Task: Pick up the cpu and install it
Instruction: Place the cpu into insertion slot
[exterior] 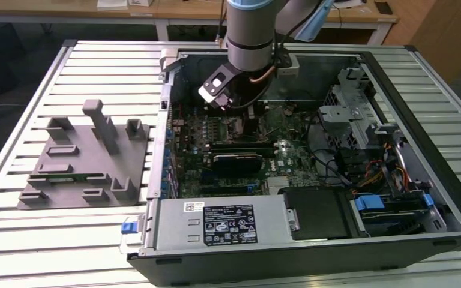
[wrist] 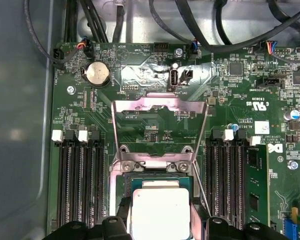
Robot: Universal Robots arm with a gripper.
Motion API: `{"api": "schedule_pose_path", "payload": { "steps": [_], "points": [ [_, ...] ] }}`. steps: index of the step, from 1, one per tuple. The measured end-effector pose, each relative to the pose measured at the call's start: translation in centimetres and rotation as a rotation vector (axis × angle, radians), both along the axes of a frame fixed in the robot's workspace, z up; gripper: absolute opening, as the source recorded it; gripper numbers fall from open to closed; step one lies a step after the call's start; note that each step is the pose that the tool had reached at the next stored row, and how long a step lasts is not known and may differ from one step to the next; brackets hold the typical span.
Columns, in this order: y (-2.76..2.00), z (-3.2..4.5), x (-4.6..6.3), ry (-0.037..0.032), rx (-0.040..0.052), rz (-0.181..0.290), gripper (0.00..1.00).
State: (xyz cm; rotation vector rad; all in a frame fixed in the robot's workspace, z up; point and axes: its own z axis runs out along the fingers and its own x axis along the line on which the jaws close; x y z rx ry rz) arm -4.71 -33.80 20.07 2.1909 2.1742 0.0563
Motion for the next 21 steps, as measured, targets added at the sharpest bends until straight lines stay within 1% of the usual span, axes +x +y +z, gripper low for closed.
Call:
{"api": "schedule_pose_path", "payload": {
  "steps": [7, 15, 21],
  "points": [
    [0.01, -0.26, 0.0, -0.0001, 0.0001, 0.0, 0.55],
    [0.27, -0.51, -0.04, 0.0, 0.0, 0.0, 0.55],
    [0.28, -0.66, -0.06, 0.0002, -0.0003, -0.003, 0.55]
  ]
}}
